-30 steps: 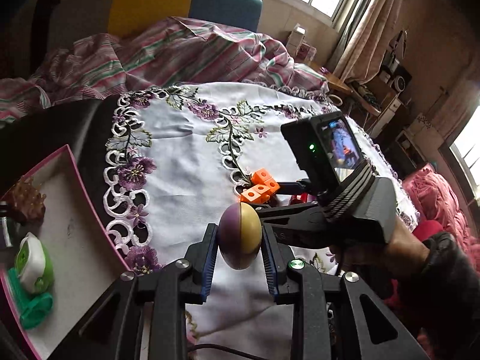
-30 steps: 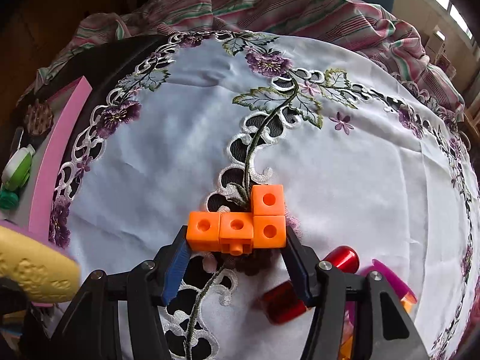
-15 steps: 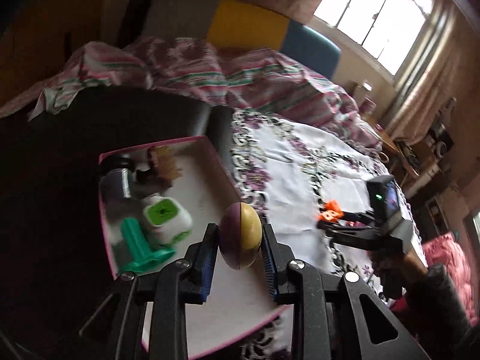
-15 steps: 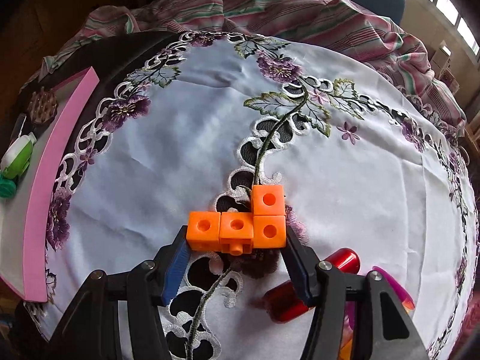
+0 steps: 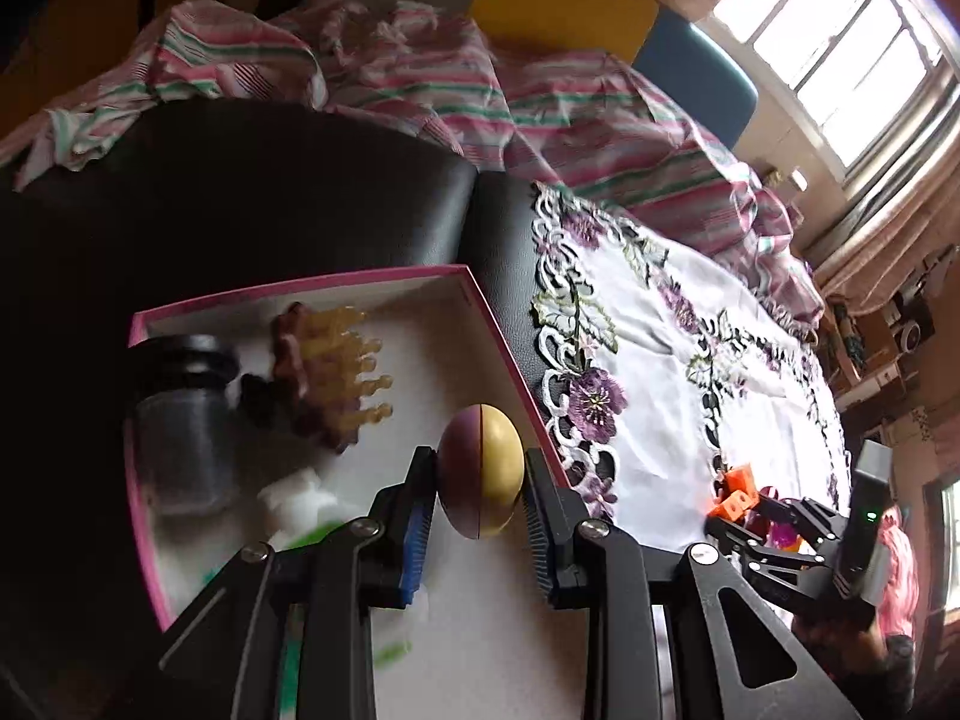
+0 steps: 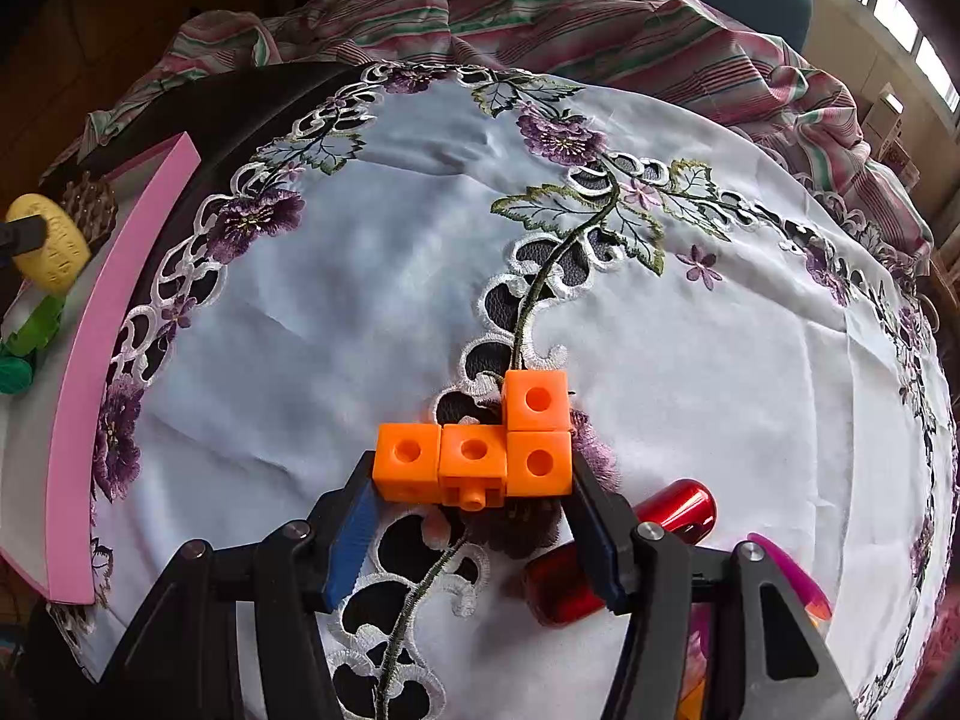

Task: Organize rigid objects
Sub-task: 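Place the yellow egg in the tray and open the left gripper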

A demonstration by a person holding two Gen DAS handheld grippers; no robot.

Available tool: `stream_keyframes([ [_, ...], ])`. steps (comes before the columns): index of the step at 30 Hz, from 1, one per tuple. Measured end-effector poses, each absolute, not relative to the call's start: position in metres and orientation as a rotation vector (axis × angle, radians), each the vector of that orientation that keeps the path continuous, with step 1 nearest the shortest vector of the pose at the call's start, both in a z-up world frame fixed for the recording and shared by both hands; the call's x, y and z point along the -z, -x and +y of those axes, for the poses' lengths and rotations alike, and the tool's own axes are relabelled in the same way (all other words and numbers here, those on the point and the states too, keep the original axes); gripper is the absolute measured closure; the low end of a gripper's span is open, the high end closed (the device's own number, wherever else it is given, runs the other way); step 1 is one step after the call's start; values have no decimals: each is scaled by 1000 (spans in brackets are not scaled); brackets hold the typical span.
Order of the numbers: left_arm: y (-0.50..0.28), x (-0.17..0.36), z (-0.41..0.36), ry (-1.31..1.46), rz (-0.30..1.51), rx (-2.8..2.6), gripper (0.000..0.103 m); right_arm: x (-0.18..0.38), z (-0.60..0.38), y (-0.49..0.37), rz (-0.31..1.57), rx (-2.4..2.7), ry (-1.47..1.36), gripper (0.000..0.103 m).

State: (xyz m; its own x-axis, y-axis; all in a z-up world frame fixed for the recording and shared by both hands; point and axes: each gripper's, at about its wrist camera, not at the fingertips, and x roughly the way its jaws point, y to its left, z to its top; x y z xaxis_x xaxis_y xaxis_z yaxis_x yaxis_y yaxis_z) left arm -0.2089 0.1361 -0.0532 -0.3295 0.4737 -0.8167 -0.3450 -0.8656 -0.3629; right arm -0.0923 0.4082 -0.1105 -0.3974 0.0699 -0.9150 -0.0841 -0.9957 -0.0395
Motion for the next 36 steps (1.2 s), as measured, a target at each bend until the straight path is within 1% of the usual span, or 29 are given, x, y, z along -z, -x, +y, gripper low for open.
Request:
stream_keyframes([
  [3,222,65,141,1462,-154,-2221,74,111,408,94,25,-2553,1668,43],
  [6,226,67,140,1468,-138,-2233,73,111,408,95,31,-2555,1666,43],
  [9,223,60,136,1446,-152,-2240,63,111,408,96,31,-2558,1664,43],
  [11,218,53,132,1416,-139,-2263,61,112,408,96,32,-2557,1664,43],
  [13,211,45,128,1385,-114,-2303,55,112,407,95,27,-2558,1661,43],
  [19,177,28,104,1323,-82,-2420,53,112,407,95,12,-2561,1656,43],
  [25,127,28,84,1296,-40,-2514,53,112,406,93,-1,-2561,1647,43],
  [31,92,32,79,1277,49,-2549,53,110,402,93,-31,-2567,1651,43],
  [34,81,30,78,1253,87,-2567,53,100,390,91,-46,-2603,1627,43],
  [36,76,28,75,1241,90,-2574,53,90,379,91,-20,-2653,1601,43],
])
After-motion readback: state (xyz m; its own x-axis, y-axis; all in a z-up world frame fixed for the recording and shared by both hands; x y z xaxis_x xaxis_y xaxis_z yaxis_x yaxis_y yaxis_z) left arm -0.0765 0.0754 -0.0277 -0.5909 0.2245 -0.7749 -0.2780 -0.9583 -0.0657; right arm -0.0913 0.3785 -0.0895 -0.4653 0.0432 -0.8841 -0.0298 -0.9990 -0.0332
